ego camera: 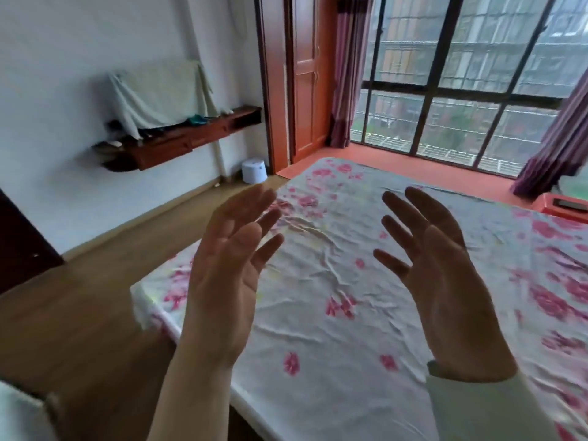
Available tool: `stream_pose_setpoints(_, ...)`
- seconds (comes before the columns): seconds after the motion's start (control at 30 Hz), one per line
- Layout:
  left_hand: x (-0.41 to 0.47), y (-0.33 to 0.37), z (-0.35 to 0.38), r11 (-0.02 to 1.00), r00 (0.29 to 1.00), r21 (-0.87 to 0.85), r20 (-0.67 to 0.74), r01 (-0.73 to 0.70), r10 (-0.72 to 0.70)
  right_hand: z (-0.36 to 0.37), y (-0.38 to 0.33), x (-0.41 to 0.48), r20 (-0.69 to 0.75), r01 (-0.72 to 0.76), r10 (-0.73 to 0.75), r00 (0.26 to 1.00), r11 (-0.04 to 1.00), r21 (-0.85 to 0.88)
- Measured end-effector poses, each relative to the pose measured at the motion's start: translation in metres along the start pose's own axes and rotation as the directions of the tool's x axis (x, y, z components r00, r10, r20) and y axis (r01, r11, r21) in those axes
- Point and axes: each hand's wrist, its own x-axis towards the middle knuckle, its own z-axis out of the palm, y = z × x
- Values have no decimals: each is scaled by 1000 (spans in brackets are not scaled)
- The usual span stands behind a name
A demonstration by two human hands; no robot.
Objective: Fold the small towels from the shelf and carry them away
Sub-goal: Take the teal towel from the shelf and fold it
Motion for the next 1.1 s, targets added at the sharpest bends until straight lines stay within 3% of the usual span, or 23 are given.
stream_pose_setpoints(0.2, 8, 21, -79, 997, 981, 64, -188, -43, 55, 82, 35, 42, 175, -57, 42, 984, 995, 80)
stream_pose_setpoints(0.5, 43, 45, -157, 979, 919, 172, -359, -106, 162, 184, 74, 114, 426, -100, 32, 904, 985, 139)
stream_pose_setpoints(0.9, 121, 48, -237, 941, 841, 312, -467, -131, 272, 282, 124, 214, 616, -178, 32, 787, 968, 178)
stream_pose_setpoints(1.1, 144, 49, -286, 931, 800, 346, -522, -118, 295, 331, 146, 239, 690, -187, 57, 722, 975, 116)
